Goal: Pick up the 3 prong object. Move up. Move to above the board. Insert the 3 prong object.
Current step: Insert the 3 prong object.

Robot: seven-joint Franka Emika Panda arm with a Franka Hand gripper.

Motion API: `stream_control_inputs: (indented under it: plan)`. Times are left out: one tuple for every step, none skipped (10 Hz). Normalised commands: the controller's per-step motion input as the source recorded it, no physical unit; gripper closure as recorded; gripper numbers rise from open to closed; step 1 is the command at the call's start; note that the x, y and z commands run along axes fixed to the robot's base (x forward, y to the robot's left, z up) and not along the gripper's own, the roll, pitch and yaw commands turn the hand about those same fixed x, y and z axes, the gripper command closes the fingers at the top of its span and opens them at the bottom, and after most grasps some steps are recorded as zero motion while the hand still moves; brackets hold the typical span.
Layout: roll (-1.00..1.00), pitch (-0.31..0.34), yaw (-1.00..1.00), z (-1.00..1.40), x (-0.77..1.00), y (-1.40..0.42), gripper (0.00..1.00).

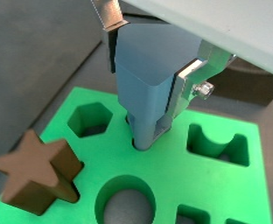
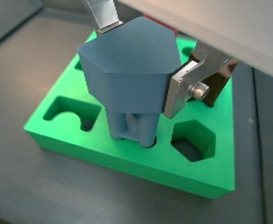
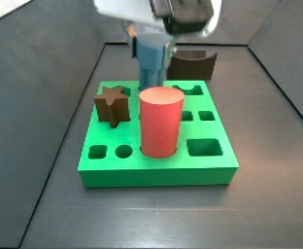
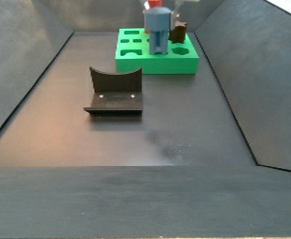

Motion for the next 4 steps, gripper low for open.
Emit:
stream_control_inputs:
  plan:
    - [0.23, 0.236, -0.20, -0.61, 0.69, 0.03, 1.00]
    - [0.21, 0.210, -0.15, -0.68, 0.63, 0.00, 1.00]
    - [0.01, 0.031, -0.16, 0.00, 0.00, -0.05, 1.00]
    - [0.00, 0.000, 0.00, 0.00, 0.00, 0.00, 1.00]
